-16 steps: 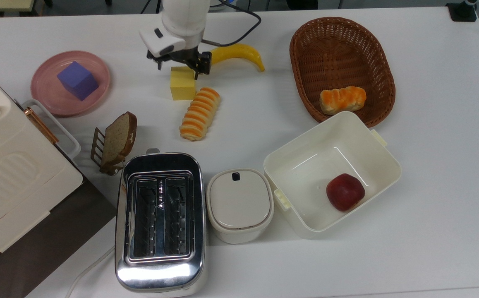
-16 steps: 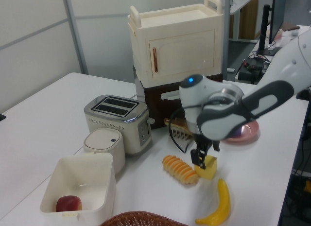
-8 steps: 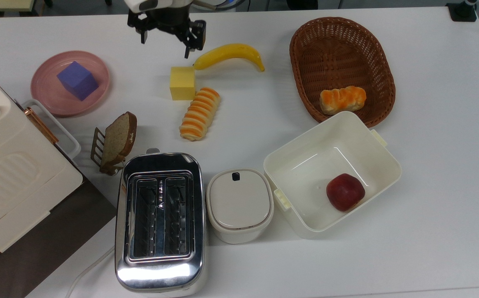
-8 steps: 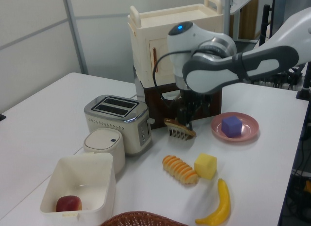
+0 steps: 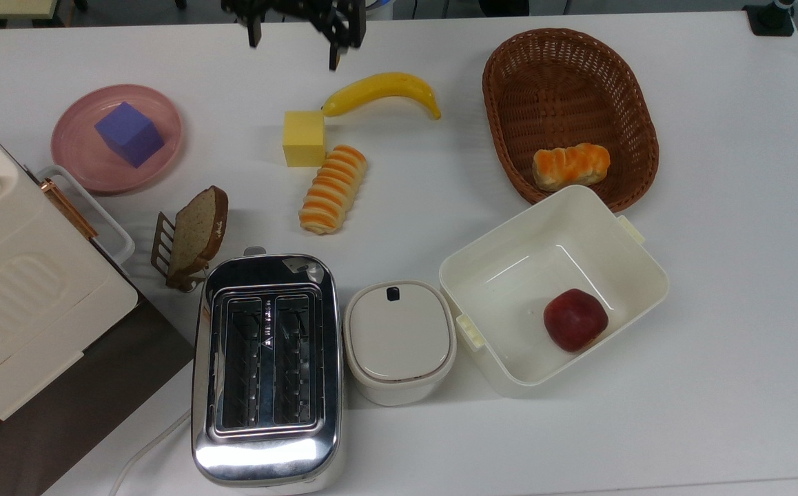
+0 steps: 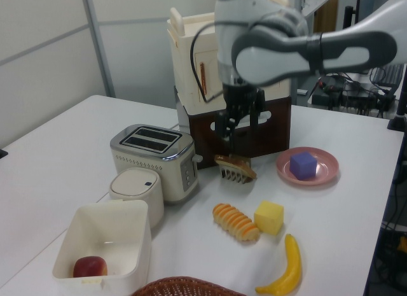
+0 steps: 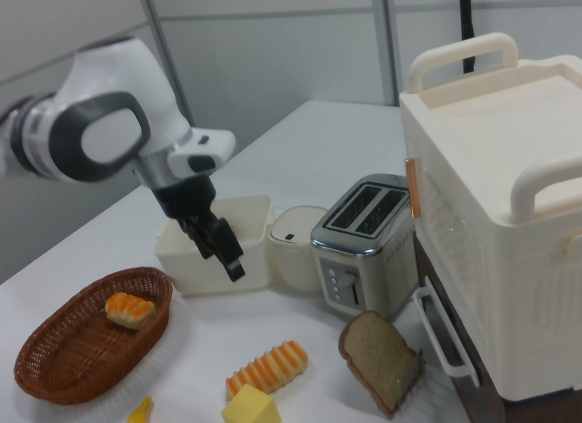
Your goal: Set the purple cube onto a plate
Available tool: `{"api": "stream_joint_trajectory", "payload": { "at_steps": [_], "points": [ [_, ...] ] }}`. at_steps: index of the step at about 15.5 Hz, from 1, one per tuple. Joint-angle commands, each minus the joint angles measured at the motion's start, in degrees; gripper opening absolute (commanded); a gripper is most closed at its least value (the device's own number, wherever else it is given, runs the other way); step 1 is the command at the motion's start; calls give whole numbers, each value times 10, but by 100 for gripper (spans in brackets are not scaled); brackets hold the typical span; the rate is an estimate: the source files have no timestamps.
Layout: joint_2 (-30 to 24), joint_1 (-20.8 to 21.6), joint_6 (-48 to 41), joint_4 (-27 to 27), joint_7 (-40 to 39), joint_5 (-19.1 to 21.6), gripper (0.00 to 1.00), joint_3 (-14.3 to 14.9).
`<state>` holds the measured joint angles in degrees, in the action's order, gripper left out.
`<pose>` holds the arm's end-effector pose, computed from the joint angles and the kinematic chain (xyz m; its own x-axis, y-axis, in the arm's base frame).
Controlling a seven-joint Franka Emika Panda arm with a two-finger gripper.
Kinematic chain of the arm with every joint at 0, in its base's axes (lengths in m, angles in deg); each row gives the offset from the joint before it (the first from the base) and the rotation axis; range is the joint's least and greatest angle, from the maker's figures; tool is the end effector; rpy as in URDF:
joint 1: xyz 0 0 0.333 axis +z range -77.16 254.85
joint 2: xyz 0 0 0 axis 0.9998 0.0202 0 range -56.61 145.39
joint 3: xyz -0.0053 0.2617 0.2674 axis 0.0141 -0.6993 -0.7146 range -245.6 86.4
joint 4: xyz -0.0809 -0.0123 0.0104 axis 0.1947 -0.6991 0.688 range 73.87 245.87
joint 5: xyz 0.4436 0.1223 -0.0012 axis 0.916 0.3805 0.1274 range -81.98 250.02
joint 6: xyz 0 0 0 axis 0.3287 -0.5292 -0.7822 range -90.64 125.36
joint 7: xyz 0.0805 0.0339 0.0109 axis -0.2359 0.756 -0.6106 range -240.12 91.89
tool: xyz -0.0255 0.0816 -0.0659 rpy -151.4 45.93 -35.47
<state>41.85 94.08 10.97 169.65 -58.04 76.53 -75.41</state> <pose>0.6198 -0.0013 0.6332 0.9681 -0.2340 0.0898 -0.2428 -0.9643 0.1055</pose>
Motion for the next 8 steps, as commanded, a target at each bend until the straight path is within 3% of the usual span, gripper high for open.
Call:
{"api": "stream_joint_trajectory", "payload": {
  "at_steps": [1,8],
  "points": [
    [5,-13,-37,-27,-25,26,100,-9],
    [9,-23,-64,-50,-22,47,100,-10]
  ]
}}
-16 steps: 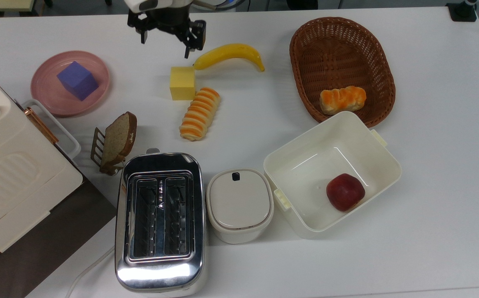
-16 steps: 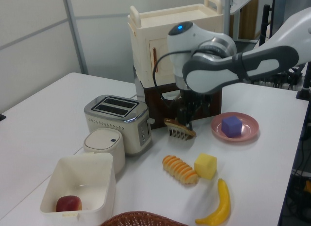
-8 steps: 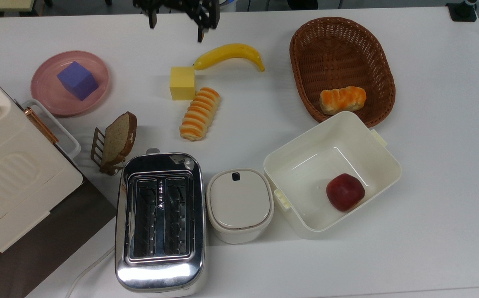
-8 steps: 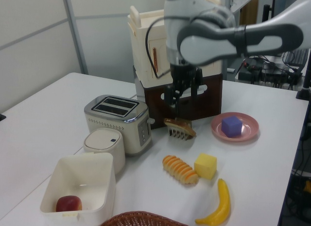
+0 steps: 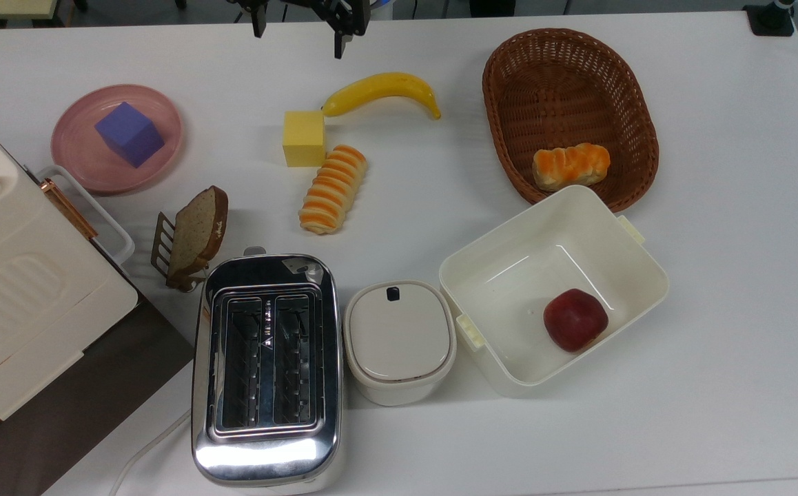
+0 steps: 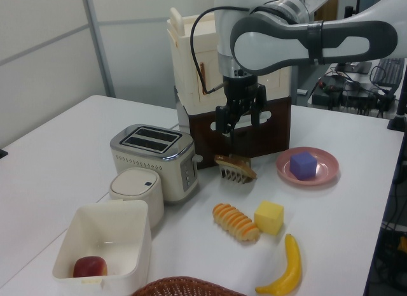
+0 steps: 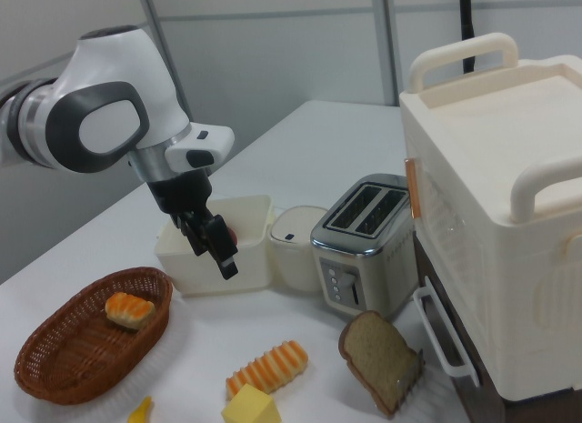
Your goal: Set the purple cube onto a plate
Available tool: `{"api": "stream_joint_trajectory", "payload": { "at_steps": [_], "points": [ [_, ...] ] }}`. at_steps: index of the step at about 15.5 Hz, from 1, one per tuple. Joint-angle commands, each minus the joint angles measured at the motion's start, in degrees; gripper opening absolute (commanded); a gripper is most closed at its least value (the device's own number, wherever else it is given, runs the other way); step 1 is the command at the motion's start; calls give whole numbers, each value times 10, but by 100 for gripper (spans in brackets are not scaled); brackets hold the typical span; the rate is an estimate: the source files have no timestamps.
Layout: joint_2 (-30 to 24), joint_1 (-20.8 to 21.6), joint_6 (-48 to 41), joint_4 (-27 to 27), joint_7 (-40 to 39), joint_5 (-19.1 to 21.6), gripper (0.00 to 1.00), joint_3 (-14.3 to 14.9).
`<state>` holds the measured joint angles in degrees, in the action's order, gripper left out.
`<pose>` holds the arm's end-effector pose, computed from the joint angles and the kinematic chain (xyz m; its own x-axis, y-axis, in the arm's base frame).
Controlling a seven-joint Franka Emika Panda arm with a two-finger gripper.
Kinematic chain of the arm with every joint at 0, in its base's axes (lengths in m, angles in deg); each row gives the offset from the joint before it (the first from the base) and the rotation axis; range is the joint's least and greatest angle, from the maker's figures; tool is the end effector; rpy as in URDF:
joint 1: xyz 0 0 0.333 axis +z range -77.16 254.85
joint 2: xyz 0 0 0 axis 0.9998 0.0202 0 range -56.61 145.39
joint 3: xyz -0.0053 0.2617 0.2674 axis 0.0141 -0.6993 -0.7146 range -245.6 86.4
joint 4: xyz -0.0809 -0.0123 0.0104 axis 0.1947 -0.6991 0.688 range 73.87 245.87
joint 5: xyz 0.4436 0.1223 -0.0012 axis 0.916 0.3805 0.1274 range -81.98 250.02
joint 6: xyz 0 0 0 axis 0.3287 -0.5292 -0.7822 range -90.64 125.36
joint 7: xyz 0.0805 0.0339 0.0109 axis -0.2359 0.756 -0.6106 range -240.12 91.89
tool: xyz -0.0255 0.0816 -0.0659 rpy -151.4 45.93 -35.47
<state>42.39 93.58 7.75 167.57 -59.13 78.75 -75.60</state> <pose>0.6193 -0.0015 0.6419 0.9710 -0.2336 0.0509 -0.2371 -0.9683 0.0786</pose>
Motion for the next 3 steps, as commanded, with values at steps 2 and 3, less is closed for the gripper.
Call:
{"api": "stream_joint_trajectory", "payload": {
  "at_steps": [2,3],
  "points": [
    [3,-23,-49,-39,-17,47,100,-8],
    [3,-23,-51,-40,-16,47,100,-8]
  ]
}}
